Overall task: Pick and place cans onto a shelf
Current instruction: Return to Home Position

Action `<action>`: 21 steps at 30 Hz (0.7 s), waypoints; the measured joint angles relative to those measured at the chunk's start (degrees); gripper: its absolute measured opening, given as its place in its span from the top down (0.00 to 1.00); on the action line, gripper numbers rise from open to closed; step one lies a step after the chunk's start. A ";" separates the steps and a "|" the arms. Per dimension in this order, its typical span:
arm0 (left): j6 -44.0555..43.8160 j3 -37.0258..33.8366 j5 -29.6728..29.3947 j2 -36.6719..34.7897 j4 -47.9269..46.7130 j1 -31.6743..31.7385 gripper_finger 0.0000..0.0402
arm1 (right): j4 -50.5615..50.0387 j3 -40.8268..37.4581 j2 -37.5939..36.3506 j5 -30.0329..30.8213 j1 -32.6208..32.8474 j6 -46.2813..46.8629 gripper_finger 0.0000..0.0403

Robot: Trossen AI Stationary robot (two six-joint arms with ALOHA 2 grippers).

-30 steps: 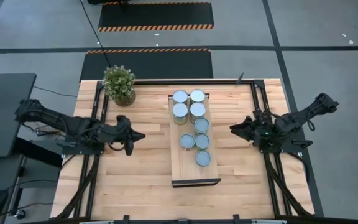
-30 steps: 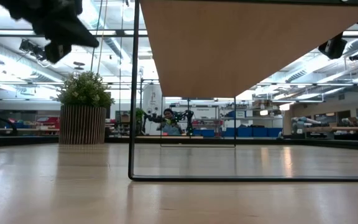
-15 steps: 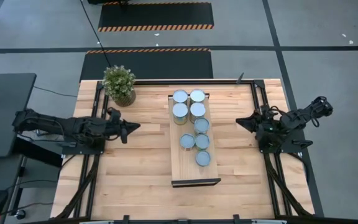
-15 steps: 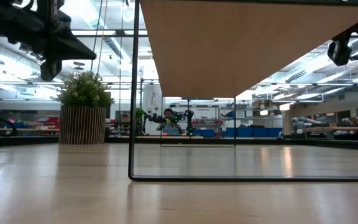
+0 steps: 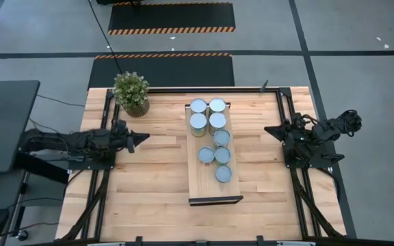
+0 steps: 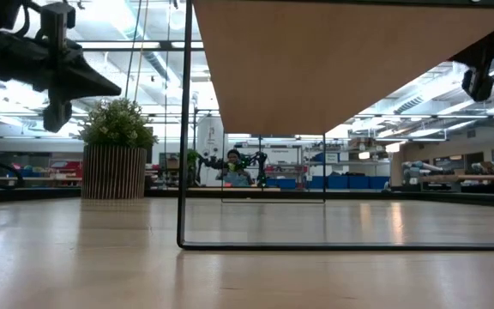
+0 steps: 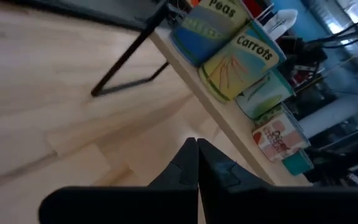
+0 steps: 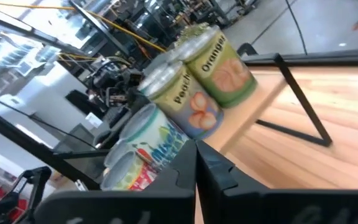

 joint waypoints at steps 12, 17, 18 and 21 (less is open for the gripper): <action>-6.79 -5.70 4.46 -5.68 0.39 0.15 1.00 | 5.19 -10.62 -0.01 -0.92 -0.01 11.00 0.99; -7.63 -6.10 7.17 -5.16 1.06 0.13 1.00 | 12.60 -14.77 0.83 -1.04 -0.06 13.07 0.99; -7.62 -6.10 7.12 -5.23 1.08 0.13 1.00 | 13.11 -14.75 1.17 -0.35 -0.12 12.80 0.99; -7.59 -6.10 7.12 -5.17 1.01 0.13 1.00 | 12.43 -14.77 0.82 -0.10 -0.39 12.82 0.99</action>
